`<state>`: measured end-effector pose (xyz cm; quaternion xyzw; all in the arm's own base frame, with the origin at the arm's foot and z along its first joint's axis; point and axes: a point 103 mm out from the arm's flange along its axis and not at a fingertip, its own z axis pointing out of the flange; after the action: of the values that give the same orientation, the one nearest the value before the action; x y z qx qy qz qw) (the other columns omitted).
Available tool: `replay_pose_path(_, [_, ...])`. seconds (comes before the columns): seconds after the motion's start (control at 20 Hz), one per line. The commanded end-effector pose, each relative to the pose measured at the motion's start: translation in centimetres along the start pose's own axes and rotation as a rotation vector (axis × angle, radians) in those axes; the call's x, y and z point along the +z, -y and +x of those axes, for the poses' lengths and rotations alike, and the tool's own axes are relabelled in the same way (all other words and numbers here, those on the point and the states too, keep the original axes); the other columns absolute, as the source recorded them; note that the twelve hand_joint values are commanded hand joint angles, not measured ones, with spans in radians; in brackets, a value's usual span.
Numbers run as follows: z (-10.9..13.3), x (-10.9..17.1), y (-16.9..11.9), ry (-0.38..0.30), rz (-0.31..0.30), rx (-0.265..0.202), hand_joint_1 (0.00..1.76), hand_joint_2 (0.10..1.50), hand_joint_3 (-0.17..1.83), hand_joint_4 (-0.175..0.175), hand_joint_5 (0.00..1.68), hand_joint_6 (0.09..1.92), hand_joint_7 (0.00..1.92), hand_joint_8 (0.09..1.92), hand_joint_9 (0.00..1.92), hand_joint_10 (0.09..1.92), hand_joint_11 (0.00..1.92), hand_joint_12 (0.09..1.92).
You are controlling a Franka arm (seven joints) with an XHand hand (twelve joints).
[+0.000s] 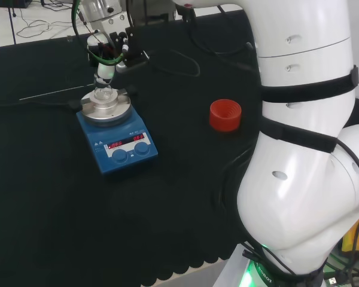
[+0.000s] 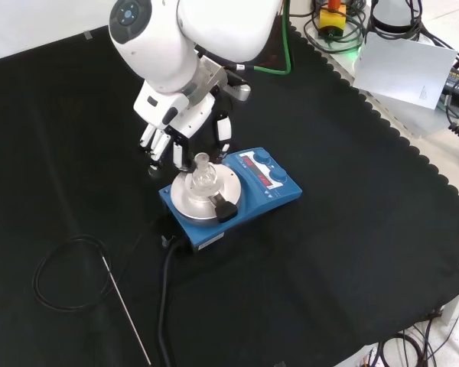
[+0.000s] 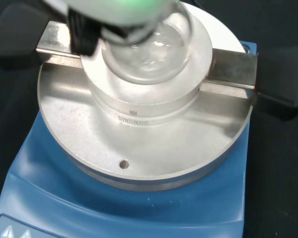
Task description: Place the round-bottom flask on the heater.
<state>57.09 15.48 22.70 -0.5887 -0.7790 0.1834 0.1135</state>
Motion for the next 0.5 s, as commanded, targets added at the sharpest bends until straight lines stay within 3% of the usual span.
replay_pose_path(0.05, [-0.4,-0.2,0.2,-0.013,0.003,0.0,0.87,0.66,0.58,-0.038,0.5,0.67,0.13,0.64,0.41,0.67,0.16,1.4])
replay_pose_path(0.2, [-0.4,-0.3,0.3,-0.011,0.006,-0.002,0.84,0.64,0.58,-0.035,0.42,0.54,0.11,0.64,0.38,0.69,0.14,1.41])
replay_pose_path(0.5, [-0.7,-1.2,1.8,-0.014,-0.029,0.006,0.84,0.63,0.57,-0.029,0.42,0.44,0.1,0.64,0.37,0.69,0.12,1.42])
